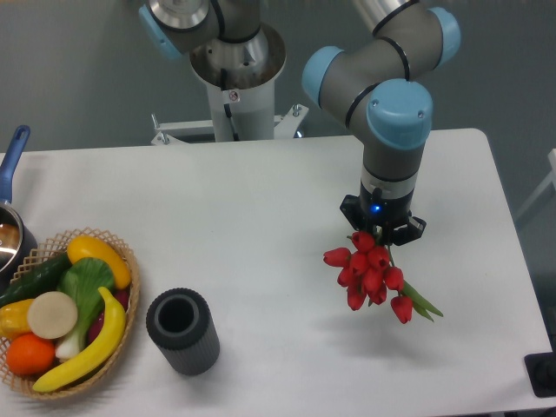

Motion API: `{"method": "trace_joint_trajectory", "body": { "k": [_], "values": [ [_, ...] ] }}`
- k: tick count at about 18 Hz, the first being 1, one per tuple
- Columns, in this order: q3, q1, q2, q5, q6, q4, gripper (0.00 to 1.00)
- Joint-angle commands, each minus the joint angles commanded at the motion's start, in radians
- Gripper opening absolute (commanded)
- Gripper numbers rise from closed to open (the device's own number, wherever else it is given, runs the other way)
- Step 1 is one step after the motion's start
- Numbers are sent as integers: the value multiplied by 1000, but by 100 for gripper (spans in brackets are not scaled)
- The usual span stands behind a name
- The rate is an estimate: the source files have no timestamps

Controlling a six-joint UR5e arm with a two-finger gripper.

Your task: Place the flowers on the table

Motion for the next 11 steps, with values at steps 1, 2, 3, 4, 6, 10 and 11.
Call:
{"method": "trace_joint_trajectory", "body": {
  "k": [1, 2, 3, 4, 6, 10, 11],
  "values": [
    [-3, -5, -12, 2, -5, 0, 11],
    [-6, -11, -15, 2, -6, 0, 12],
    [-8, -14, -23, 2, -6, 0, 16],
    [-9, -15, -26, 2, -5, 0, 26],
    [-18, -15, -31, 0, -3, 3, 43],
    [-20, -21, -38, -2, -5, 6, 100],
    [-20, -23, -38, -2, -5, 6, 100]
  ]
}}
